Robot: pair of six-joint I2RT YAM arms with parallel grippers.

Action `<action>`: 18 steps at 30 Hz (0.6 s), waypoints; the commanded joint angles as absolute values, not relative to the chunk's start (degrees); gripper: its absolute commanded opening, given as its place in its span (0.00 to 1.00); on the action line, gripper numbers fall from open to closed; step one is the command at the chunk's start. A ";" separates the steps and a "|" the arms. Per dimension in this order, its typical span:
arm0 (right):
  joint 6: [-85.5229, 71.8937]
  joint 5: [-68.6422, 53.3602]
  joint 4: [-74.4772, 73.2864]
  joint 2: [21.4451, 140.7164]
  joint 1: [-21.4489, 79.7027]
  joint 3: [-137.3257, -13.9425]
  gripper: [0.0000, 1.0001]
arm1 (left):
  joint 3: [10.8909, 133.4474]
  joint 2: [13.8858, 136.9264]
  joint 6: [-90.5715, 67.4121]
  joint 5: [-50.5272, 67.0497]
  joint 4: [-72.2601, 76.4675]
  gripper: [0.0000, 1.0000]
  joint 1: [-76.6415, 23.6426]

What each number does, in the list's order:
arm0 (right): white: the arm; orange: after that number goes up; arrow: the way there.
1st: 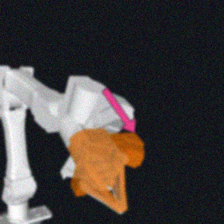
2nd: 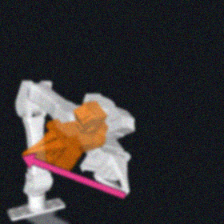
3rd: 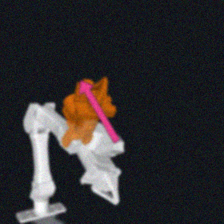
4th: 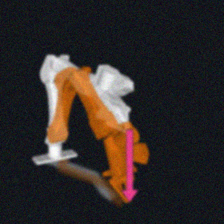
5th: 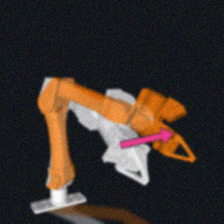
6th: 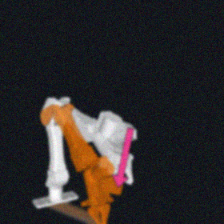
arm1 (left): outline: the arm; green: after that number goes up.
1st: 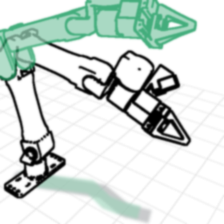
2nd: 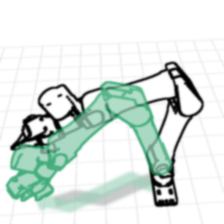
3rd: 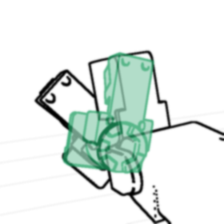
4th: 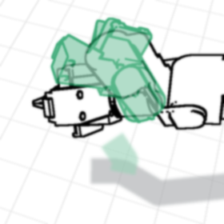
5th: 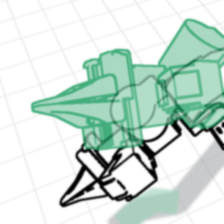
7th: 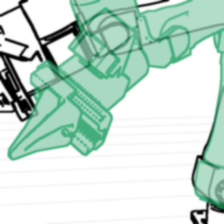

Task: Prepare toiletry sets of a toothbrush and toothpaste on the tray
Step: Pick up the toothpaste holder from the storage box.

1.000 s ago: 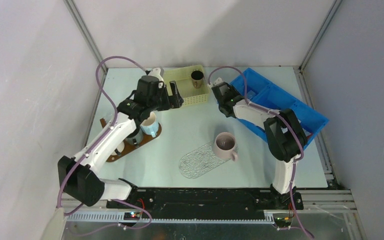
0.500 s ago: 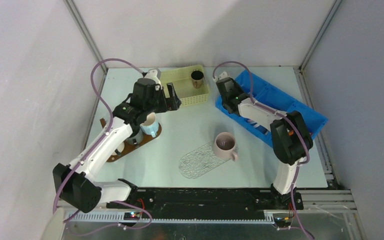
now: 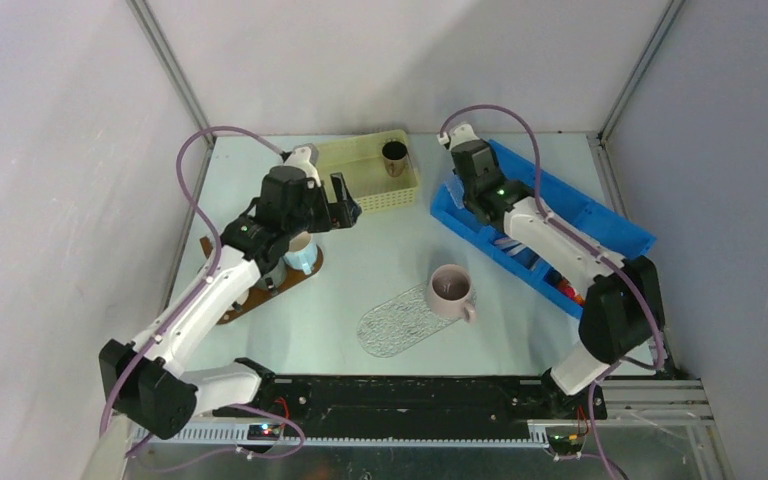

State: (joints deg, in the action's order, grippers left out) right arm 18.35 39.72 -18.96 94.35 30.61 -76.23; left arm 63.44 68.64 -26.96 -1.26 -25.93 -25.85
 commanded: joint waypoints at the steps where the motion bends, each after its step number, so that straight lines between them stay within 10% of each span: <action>1: 8.41 31.91 -23.93 87.39 30.49 -81.01 0.00 | 61.59 64.87 -26.58 1.89 -19.79 0.93 -26.16; 18: -19.46 -6.70 -34.63 74.54 25.19 -80.14 0.00 | 52.88 57.05 -28.62 15.46 -2.40 0.96 -27.66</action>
State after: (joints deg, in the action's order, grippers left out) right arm -11.46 6.17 -35.27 77.87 27.29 -79.02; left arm 53.43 59.37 -27.09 9.72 -9.98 -27.11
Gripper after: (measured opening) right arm 0.021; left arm 0.954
